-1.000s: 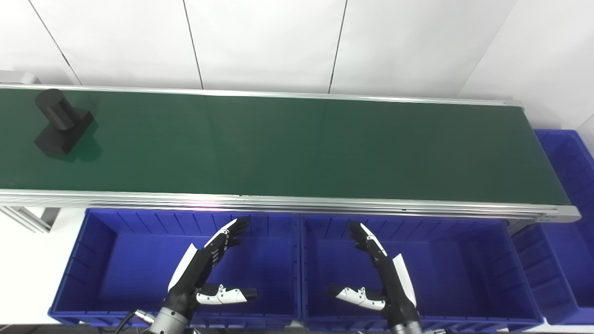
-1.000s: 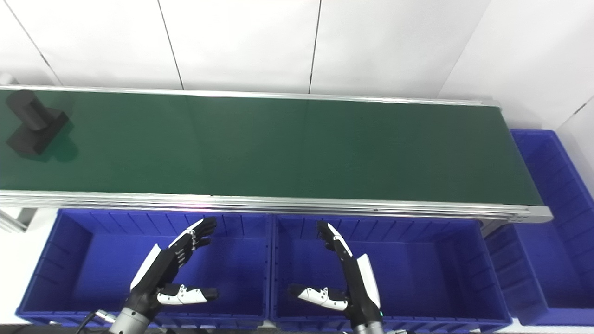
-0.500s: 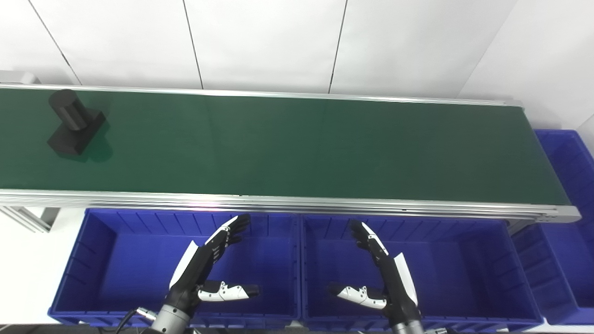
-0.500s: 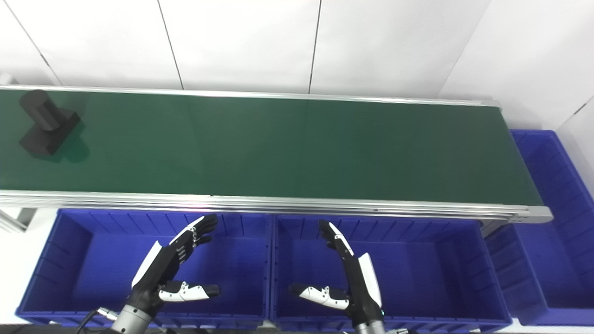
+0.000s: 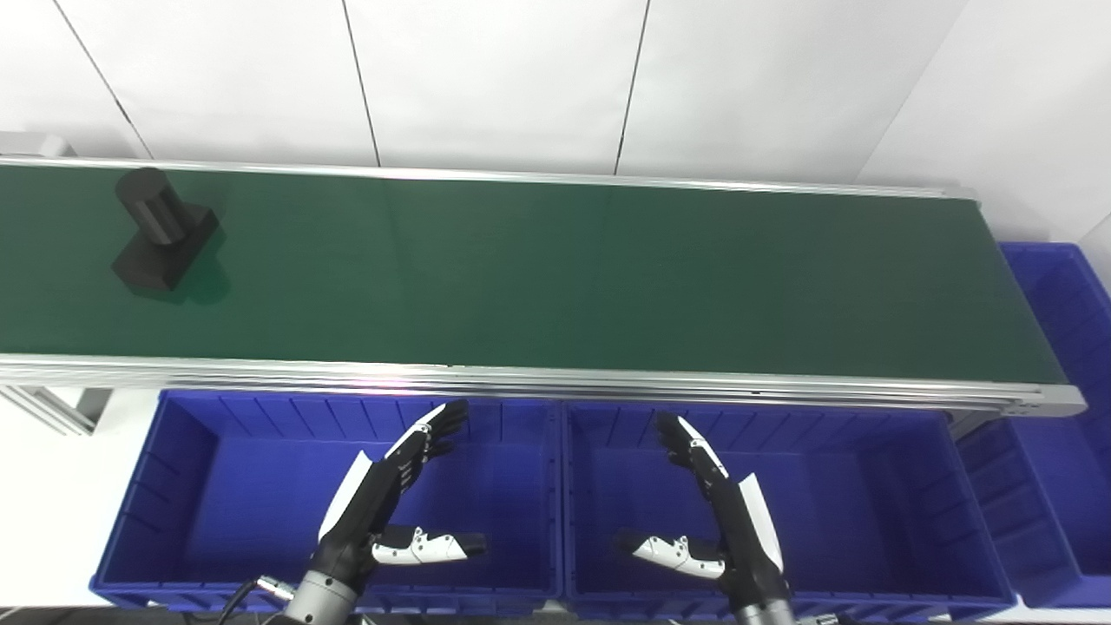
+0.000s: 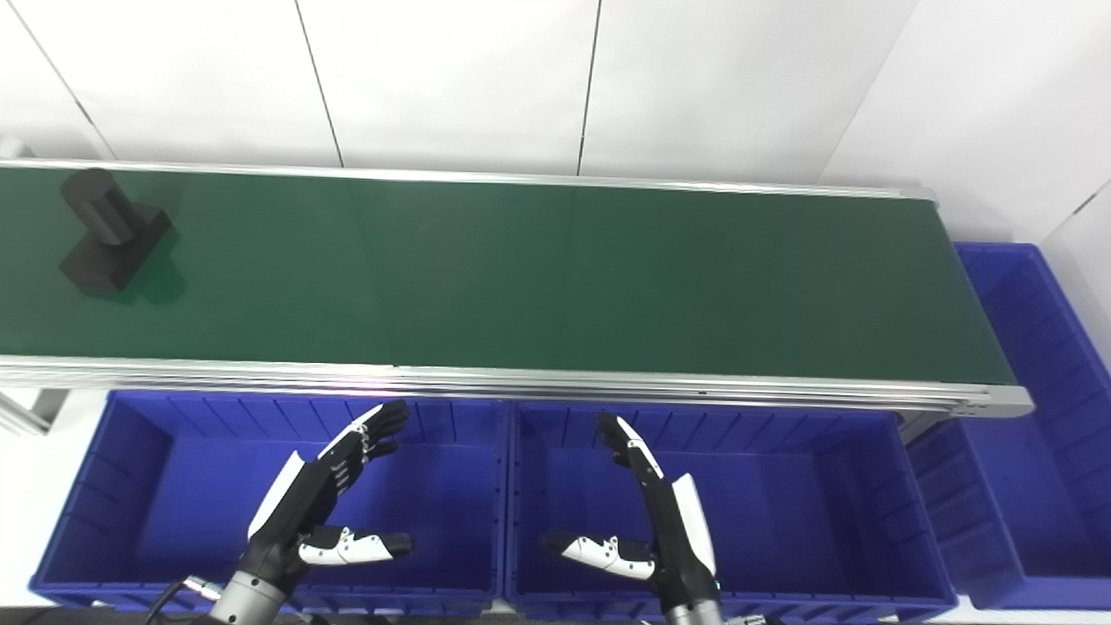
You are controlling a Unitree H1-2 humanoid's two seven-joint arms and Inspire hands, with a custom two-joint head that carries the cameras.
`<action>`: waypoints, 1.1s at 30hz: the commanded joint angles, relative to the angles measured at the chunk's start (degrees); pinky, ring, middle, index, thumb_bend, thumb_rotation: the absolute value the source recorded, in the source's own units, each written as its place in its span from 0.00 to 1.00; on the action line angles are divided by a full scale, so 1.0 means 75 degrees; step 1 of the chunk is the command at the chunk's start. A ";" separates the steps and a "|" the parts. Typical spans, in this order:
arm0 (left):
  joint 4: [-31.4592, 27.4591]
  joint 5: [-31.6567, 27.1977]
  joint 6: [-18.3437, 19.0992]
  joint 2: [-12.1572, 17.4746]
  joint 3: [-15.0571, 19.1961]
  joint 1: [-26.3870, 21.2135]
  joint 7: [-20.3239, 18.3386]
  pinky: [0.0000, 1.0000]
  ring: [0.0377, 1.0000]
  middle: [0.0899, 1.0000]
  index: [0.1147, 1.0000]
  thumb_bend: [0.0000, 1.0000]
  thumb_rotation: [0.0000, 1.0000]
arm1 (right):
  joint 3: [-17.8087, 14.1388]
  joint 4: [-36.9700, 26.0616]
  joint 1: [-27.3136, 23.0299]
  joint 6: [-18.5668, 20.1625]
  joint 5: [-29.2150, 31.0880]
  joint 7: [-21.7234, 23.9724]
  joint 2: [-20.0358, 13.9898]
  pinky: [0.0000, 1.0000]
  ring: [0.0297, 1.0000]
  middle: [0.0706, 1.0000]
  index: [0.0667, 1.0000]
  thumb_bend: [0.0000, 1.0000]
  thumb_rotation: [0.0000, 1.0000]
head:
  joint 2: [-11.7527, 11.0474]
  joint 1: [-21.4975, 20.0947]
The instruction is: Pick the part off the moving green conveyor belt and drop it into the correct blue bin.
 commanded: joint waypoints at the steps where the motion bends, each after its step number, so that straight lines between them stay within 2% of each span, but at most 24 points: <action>1: -0.0117 0.0051 -0.0224 0.0027 -0.0075 -0.0122 0.0181 0.86 0.90 0.90 0.88 0.86 0.36 | 0.0035 -0.0108 -0.0082 -0.0332 -0.0016 -0.0108 -0.0084 0.82 0.86 0.87 0.89 0.86 0.45 | -0.0132 0.0362; 2: -0.0097 0.0103 -0.0224 0.0028 -0.0110 -0.0133 0.0226 0.87 0.90 0.90 0.88 0.85 0.37 | 0.0044 -0.0091 -0.0084 -0.0331 -0.0047 -0.0126 -0.0113 0.81 0.86 0.87 0.89 0.86 0.47 | -0.0132 0.0362; 3: -0.0037 0.0202 -0.0224 0.0035 -0.0193 -0.0154 0.0336 0.87 0.90 0.90 0.89 0.85 0.37 | 0.0048 -0.0074 -0.0075 -0.0332 -0.0014 -0.0119 -0.0157 0.81 0.86 0.87 0.89 0.86 0.47 | -0.0310 0.0793; 5: 0.0097 0.0362 -0.0224 0.0057 -0.0365 -0.0201 0.0565 0.87 0.90 0.89 0.88 0.86 0.40 | 0.0088 -0.0049 -0.0066 -0.0333 0.0117 -0.0117 -0.0249 0.81 0.86 0.87 0.90 0.85 0.46 | -0.0469 0.1120; 6: 0.0199 0.0466 -0.0224 0.0064 -0.0469 -0.0230 0.0729 0.87 0.90 0.89 0.88 0.87 0.41 | 0.0117 -0.0021 -0.0070 -0.0334 0.0188 -0.0128 -0.0306 0.81 0.86 0.88 0.90 0.85 0.46 | -0.0687 0.1482; 9: 0.0433 0.0486 -0.0224 0.0097 -0.0660 -0.0274 0.0859 0.89 0.92 0.91 0.89 0.90 0.43 | 0.0198 -0.0035 -0.0051 -0.0335 0.0218 -0.0240 -0.0423 0.82 0.86 0.88 0.90 0.83 0.45 | -0.0896 0.1696; 10: 0.0497 0.0509 -0.0224 0.0110 -0.0716 -0.0290 0.0910 0.90 0.92 0.91 0.89 0.90 0.43 | 0.0242 -0.0009 -0.0065 -0.0335 0.0211 -0.0295 -0.0463 0.82 0.86 0.88 0.90 0.82 0.45 | -0.1054 0.1812; 15: 0.0555 0.0618 -0.0222 0.0176 -0.0921 -0.0341 0.1207 0.89 0.92 0.92 0.90 0.91 0.46 | 0.0501 0.0087 -0.0148 -0.0333 0.0212 -0.0634 -0.0624 0.83 0.86 0.87 0.89 0.82 0.42 | -0.1342 0.1929; 20: 0.0692 0.0417 -0.0223 0.0182 -0.1002 -0.0416 0.1236 0.90 0.92 0.92 0.90 0.93 0.44 | 0.0723 -0.0060 -0.0203 -0.0333 0.0323 -0.0879 -0.0779 0.81 0.85 0.87 0.89 0.82 0.38 | -0.1605 0.1974; 23: 0.0763 0.0358 -0.0224 0.0173 -0.1045 -0.0466 0.1257 0.90 0.92 0.92 0.90 0.93 0.42 | 0.0753 -0.0227 -0.0220 -0.0335 0.0376 -0.0941 -0.0820 0.81 0.85 0.87 0.89 0.84 0.39 | -0.1739 0.1957; 28: 0.0884 0.0519 -0.0224 0.0215 -0.1249 -0.0584 0.1582 0.88 0.91 0.91 0.88 0.94 0.41 | 0.0781 -0.0593 -0.0277 -0.0335 0.0493 -0.0999 -0.0881 0.81 0.85 0.86 0.88 0.86 0.36 | -0.1870 0.1939; 33: 0.0958 0.0531 -0.0224 0.0276 -0.1463 -0.0702 0.1797 0.89 0.91 0.90 0.88 0.95 0.42 | 0.0705 -0.1065 -0.0362 -0.0333 0.0751 -0.0838 -0.0945 0.83 0.86 0.88 0.88 0.87 0.35 | -0.1992 0.1981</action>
